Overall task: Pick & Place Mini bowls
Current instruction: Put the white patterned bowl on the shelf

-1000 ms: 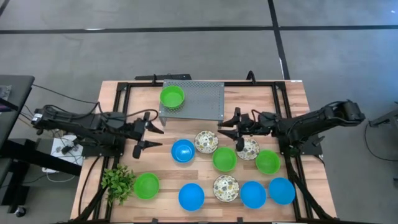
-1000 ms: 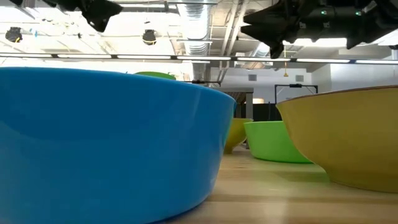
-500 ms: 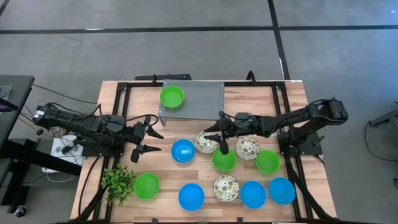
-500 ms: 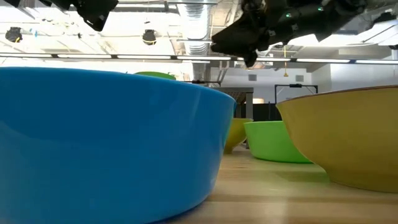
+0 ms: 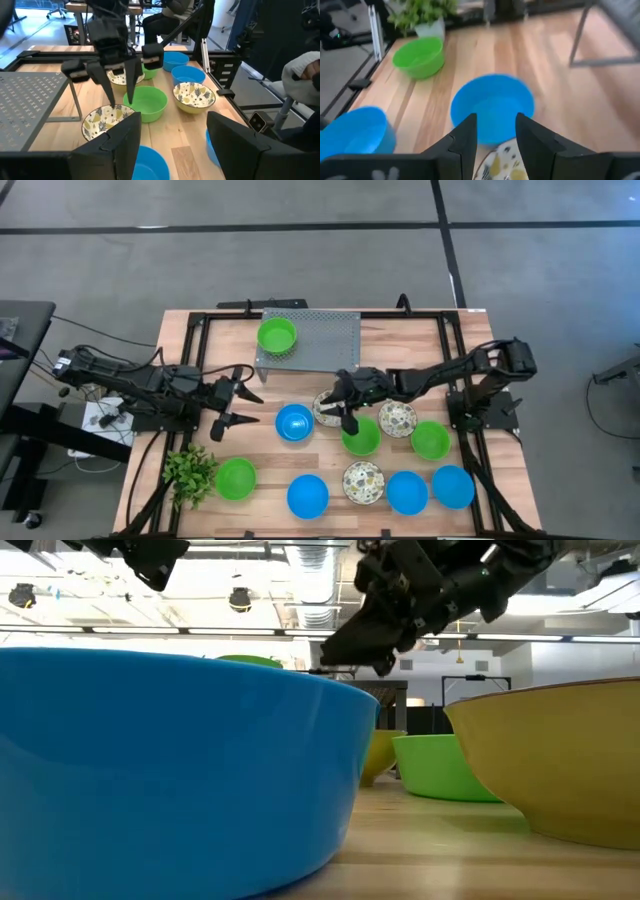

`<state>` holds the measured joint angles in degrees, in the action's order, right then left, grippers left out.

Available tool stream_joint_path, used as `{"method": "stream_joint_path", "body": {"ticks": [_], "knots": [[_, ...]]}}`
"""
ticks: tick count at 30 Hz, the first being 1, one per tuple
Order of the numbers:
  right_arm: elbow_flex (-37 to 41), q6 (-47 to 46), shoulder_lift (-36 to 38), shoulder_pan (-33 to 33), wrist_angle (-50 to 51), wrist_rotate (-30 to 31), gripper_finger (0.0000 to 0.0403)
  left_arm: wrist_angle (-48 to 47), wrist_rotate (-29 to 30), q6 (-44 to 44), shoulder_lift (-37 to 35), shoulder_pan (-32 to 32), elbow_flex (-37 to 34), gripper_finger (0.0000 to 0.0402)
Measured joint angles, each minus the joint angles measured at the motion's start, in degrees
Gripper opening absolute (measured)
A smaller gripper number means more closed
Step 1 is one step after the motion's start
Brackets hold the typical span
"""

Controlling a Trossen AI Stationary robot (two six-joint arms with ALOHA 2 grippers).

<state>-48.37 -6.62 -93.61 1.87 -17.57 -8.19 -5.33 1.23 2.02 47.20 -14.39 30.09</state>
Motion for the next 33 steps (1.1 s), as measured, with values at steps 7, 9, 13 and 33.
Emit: {"method": "stream_joint_path", "body": {"ticks": [7,9,13,33], "knots": [[-2.5,-2.4,-2.6,1.2,5.7,-1.0,0.0121,0.7,0.5,3.4,0.6,0.0,-3.9,0.0225],[-3.3,-2.4,-2.5,2.4,7.6,-0.9,0.0121,1.3,0.5,4.3,0.6,0.0,-4.2,0.0225],[-5.2,-2.4,-2.4,4.9,11.9,0.2,0.0121,1.4,0.7,4.3,0.5,0.0,-4.5,0.0225],[-9.8,-5.2,-8.0,8.6,24.9,11.8,0.0135,3.3,0.7,4.5,0.5,0.0,-4.6,0.0225]]}}
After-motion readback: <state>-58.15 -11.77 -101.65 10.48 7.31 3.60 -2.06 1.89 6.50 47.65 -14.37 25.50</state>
